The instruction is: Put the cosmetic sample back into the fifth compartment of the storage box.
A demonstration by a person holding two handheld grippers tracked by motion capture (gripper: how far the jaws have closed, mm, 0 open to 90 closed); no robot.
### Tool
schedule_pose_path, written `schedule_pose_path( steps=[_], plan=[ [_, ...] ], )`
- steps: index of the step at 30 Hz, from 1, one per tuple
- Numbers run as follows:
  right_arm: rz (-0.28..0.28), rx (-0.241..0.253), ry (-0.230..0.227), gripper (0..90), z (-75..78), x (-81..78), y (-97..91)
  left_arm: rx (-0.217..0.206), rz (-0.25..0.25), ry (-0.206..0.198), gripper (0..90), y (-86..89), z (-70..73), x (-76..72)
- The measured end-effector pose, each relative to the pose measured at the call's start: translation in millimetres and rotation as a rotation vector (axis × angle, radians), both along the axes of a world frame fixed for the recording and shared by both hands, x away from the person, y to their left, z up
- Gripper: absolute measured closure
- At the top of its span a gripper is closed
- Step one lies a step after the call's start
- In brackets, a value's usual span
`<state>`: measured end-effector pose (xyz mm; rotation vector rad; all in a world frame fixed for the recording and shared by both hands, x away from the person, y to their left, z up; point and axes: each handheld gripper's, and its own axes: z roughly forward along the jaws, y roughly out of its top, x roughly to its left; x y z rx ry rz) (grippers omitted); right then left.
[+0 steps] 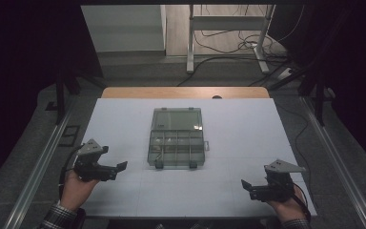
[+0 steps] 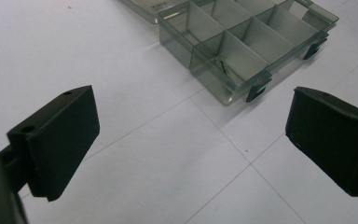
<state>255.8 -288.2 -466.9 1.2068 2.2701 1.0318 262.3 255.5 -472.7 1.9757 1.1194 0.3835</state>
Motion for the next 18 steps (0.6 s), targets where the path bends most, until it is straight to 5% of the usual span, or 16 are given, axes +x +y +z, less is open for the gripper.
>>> schedule_pose_path(
  steps=[18],
  plan=[
    [0.001, -0.002, 0.000, 0.9, -0.1, 0.0, 0.3, -0.020, 0.047, -0.007, 3.4, 19.2, -2.5, -18.4]
  ],
)
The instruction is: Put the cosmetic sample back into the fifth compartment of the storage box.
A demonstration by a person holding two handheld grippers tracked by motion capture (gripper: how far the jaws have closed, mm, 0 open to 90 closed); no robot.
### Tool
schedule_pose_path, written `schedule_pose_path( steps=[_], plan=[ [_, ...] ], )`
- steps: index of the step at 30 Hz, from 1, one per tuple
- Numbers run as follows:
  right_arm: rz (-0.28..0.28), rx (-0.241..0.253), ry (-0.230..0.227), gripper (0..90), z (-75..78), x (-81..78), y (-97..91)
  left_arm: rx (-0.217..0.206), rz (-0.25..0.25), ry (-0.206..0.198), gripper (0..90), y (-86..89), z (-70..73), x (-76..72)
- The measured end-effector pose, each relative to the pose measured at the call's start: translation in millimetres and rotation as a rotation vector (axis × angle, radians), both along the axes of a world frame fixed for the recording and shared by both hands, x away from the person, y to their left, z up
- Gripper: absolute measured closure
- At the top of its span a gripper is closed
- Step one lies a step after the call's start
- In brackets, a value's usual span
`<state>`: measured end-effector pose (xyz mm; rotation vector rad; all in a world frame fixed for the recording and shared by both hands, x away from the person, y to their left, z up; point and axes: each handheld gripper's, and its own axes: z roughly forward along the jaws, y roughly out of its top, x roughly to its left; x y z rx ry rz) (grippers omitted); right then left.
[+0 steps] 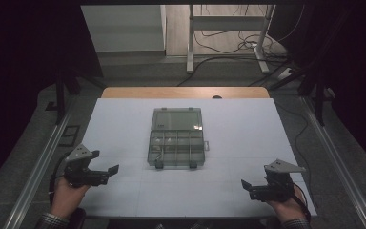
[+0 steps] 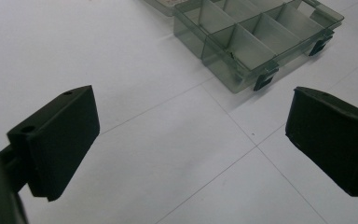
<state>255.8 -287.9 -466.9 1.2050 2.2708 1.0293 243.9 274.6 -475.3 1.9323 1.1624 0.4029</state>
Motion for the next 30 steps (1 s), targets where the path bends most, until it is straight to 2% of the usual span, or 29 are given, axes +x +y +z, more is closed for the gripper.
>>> schedule_pose_path(
  steps=[30],
  plan=[
    [-0.004, -0.004, 0.001, 1.0, 0.0, 0.0, 0.5, -0.036, 0.055, 0.006, 3.3, 25.6, -5.5, -27.1]
  ],
)
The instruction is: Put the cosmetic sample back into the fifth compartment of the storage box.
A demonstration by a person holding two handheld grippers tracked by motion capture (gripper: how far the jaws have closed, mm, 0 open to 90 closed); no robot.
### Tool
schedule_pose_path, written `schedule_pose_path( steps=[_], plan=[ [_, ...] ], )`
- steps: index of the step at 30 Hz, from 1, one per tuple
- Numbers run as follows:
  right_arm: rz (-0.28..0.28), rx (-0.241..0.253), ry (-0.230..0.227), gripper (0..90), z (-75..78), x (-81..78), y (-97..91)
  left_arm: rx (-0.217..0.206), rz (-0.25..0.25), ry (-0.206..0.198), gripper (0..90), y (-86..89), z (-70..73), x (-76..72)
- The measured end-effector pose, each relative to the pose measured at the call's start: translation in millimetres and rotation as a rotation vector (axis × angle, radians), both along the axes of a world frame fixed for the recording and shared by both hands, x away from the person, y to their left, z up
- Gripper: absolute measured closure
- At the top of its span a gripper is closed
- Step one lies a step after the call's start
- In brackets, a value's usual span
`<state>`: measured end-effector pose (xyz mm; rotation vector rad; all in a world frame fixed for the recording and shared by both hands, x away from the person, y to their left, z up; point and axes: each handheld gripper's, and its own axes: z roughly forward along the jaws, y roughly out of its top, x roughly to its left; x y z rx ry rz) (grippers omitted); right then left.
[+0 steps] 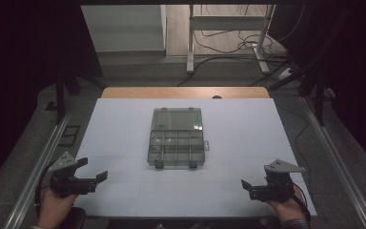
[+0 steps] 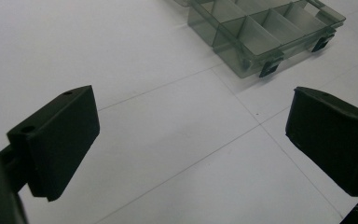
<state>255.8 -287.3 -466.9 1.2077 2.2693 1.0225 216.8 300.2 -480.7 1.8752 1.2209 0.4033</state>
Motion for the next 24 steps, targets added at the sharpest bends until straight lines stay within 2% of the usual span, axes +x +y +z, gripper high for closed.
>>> schedule_pose_path(
  steps=[15, 24],
  plan=[
    [-0.003, -0.001, 0.000, 1.0, -0.2, 0.1, 0.4, -0.016, 0.041, -0.005, 3.3, 16.0, 0.0, -13.4],
    [-0.005, -0.001, 0.001, 1.0, -0.3, 0.3, 0.3, 0.010, 0.053, -0.001, 3.4, 20.3, 0.2, -17.4]
  ],
)
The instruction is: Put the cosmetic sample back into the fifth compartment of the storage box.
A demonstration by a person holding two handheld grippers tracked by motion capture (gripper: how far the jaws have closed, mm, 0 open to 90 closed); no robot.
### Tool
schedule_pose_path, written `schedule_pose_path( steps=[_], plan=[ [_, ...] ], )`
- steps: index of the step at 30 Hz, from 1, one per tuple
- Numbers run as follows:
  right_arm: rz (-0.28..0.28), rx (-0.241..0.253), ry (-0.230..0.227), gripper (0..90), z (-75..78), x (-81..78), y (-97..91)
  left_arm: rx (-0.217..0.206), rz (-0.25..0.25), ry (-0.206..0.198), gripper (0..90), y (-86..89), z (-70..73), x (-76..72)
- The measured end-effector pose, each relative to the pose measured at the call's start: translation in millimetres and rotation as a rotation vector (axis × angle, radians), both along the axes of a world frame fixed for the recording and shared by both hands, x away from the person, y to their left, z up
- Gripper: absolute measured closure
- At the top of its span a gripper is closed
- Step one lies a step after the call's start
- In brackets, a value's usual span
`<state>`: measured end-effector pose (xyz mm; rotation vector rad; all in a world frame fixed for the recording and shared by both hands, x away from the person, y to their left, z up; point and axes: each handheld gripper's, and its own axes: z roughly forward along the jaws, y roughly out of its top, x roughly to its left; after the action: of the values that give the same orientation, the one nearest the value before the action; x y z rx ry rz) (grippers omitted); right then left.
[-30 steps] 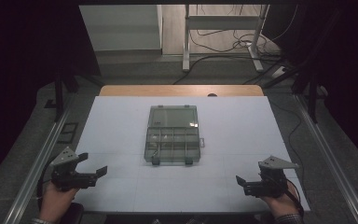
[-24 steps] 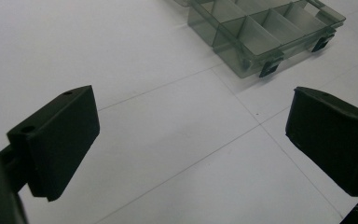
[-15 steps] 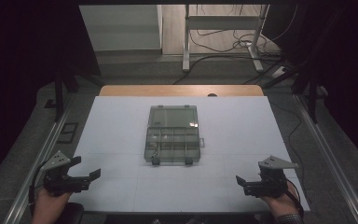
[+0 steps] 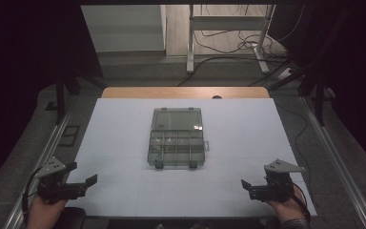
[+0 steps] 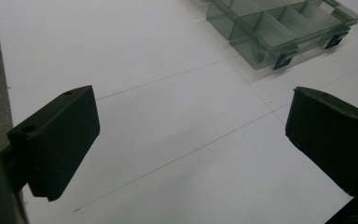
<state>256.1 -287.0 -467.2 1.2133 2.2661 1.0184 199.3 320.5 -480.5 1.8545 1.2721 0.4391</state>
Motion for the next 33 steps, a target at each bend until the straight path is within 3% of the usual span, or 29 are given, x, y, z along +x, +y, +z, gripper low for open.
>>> schedule_pose_path(
  steps=[33],
  plan=[
    [-0.002, -0.003, -0.001, 1.0, 0.2, -0.1, 0.5, 0.083, 0.060, 0.028, 3.5, 19.2, -6.7, -7.6]
  ],
)
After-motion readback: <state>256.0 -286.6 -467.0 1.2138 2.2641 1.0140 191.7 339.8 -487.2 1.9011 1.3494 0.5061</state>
